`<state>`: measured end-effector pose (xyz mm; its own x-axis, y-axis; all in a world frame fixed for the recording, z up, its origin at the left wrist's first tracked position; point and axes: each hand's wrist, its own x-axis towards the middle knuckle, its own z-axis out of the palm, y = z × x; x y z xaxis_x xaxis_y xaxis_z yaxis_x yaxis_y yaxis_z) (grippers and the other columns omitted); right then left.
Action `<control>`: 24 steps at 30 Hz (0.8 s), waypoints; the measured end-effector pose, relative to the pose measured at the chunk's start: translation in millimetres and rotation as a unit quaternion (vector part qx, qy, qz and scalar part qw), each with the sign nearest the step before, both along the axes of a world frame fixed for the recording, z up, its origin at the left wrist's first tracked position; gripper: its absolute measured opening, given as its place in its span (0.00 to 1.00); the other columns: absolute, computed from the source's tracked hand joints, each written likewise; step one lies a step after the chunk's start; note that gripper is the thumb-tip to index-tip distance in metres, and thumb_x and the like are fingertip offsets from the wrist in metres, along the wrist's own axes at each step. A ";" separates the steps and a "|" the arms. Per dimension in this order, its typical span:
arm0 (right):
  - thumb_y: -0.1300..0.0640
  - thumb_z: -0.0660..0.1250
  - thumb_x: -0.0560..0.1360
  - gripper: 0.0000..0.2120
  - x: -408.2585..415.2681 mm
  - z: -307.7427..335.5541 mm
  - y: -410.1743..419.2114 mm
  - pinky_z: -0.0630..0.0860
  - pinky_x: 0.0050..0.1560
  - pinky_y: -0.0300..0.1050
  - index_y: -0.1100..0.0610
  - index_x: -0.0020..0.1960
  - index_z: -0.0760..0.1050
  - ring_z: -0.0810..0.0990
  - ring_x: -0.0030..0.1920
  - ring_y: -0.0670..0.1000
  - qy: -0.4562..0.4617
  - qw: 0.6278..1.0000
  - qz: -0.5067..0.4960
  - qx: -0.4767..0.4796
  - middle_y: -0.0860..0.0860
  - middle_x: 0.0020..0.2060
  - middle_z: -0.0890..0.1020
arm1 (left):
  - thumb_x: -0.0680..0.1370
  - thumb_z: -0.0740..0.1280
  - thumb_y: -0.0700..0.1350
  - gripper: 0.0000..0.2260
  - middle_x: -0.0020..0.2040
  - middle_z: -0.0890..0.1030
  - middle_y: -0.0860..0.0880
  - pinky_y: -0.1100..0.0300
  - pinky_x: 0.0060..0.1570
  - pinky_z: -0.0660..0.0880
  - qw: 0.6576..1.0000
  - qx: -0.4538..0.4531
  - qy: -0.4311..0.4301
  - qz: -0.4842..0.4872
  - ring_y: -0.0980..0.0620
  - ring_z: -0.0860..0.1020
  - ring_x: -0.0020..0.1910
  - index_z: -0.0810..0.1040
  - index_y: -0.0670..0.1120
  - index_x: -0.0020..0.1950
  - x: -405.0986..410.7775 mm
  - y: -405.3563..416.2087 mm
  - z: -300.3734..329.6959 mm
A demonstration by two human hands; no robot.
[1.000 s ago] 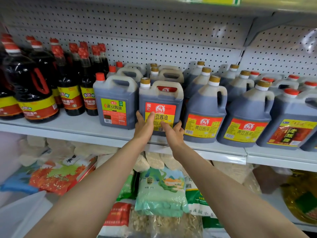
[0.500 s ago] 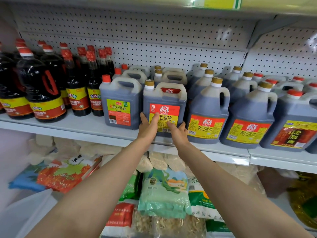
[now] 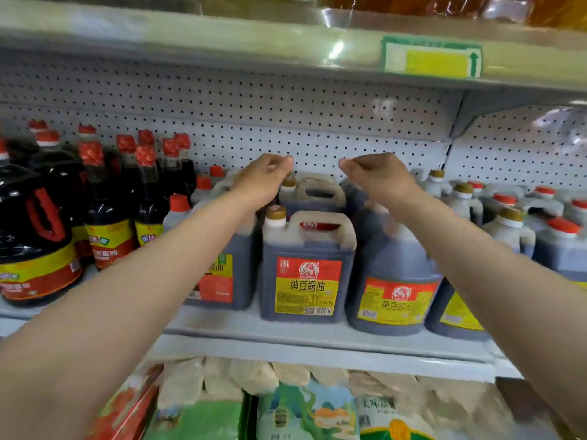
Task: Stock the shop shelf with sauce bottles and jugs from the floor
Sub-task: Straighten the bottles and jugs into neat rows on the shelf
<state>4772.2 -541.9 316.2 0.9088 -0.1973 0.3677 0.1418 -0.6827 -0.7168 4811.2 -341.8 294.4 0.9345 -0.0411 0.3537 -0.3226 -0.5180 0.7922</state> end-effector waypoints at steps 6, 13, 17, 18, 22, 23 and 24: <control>0.38 0.65 0.78 0.18 82.3 -4.4 -3.7 0.73 0.57 0.43 0.49 0.57 0.83 0.75 0.59 0.52 0.122 0.986 0.012 -0.111 0.49 0.55 0.81 | 0.81 0.59 0.62 0.27 0.76 0.68 0.45 0.49 0.68 0.69 0.983 0.074 0.150 -0.079 0.42 0.69 0.71 0.69 0.49 0.75 83.0 -9.7 0.2; 0.43 0.69 0.77 0.19 133.1 -15.0 -9.6 0.71 0.65 0.45 0.52 0.64 0.81 0.77 0.62 0.51 0.178 0.965 0.009 -0.193 0.51 0.63 0.81 | 0.81 0.63 0.58 0.30 0.77 0.65 0.44 0.49 0.65 0.70 0.964 0.070 0.217 -0.134 0.42 0.66 0.74 0.62 0.45 0.78 138.0 -20.8 -9.1; 0.42 0.70 0.76 0.20 146.6 -15.8 -11.7 0.69 0.64 0.43 0.51 0.64 0.81 0.76 0.62 0.51 0.192 0.960 0.002 -0.202 0.49 0.63 0.80 | 0.80 0.67 0.55 0.28 0.76 0.67 0.43 0.50 0.65 0.73 0.958 0.105 0.214 -0.161 0.43 0.69 0.72 0.67 0.42 0.75 158.0 -16.7 -7.9; 0.43 0.71 0.76 0.20 149.4 -16.4 -11.8 0.70 0.65 0.44 0.52 0.64 0.81 0.77 0.62 0.51 0.192 0.961 0.002 -0.198 0.49 0.63 0.80 | 0.79 0.68 0.53 0.26 0.74 0.69 0.43 0.50 0.63 0.74 0.957 0.106 0.211 -0.170 0.43 0.70 0.71 0.69 0.42 0.73 161.1 -14.2 -8.3; 0.47 0.76 0.71 0.20 156.0 -19.3 -12.1 0.71 0.57 0.42 0.53 0.61 0.83 0.78 0.58 0.49 0.181 0.964 0.003 -0.196 0.50 0.60 0.82 | 0.79 0.70 0.47 0.13 0.65 0.76 0.43 0.52 0.59 0.77 0.955 0.125 0.186 -0.192 0.44 0.74 0.66 0.78 0.43 0.61 166.6 -8.0 -10.6; 0.46 0.77 0.71 0.20 156.3 -18.9 -12.1 0.70 0.55 0.41 0.52 0.60 0.84 0.78 0.57 0.49 0.179 0.962 0.002 -0.207 0.49 0.58 0.83 | 0.79 0.70 0.46 0.07 0.58 0.78 0.43 0.55 0.52 0.79 0.955 0.141 0.175 -0.194 0.45 0.77 0.61 0.79 0.45 0.53 166.1 -7.3 -9.5; 0.46 0.77 0.70 0.19 156.5 -18.2 -12.2 0.70 0.53 0.40 0.52 0.59 0.84 0.78 0.56 0.48 0.177 0.960 0.003 -0.219 0.49 0.57 0.84 | 0.79 0.70 0.46 0.05 0.50 0.78 0.45 0.59 0.44 0.78 0.954 0.158 0.161 -0.196 0.46 0.78 0.53 0.78 0.46 0.47 164.4 -7.2 -7.7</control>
